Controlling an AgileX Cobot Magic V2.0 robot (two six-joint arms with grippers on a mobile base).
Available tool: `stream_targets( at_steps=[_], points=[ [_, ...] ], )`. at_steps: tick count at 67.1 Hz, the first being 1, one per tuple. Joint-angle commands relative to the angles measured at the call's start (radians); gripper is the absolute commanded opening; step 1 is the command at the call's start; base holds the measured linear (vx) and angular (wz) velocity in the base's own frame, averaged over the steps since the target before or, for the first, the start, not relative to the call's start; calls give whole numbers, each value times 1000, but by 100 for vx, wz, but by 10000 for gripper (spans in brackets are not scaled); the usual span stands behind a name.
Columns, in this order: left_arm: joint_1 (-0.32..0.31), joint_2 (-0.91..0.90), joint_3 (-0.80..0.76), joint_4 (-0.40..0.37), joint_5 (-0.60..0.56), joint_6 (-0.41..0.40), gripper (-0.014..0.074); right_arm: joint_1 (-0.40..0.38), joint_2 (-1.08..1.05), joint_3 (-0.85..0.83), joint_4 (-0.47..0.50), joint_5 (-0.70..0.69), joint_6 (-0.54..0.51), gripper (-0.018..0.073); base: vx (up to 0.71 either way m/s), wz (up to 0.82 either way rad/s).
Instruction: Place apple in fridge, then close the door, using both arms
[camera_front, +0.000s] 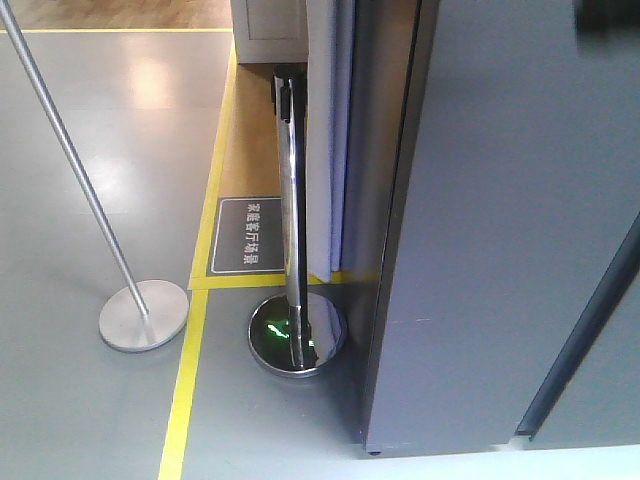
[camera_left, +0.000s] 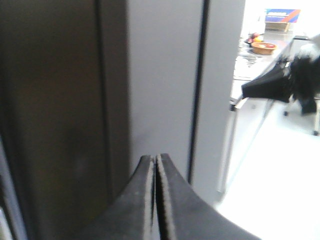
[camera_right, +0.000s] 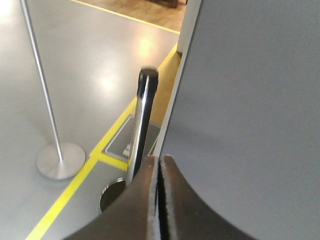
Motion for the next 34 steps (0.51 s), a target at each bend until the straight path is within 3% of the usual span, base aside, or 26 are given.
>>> stream_targets(
  at_steps=[1,11,20,34],
  points=[
    [-3,-109,130,36,-121,-1,-8,2,-145,190,10,-122,-14,-6,0,0],
    [-3,-274,470,36,-101,-1,-8,2,-351,539,28,-175,-8,-6,0,0],
    [-3,-437,746,36,20,0,-8,2,-534,785,28,-183,-5,-6,0,0],
    [-3,-604,1021,-5,200,-1,-8,2,-688,954,29,-180,-5,-6,0,0]
  ],
)
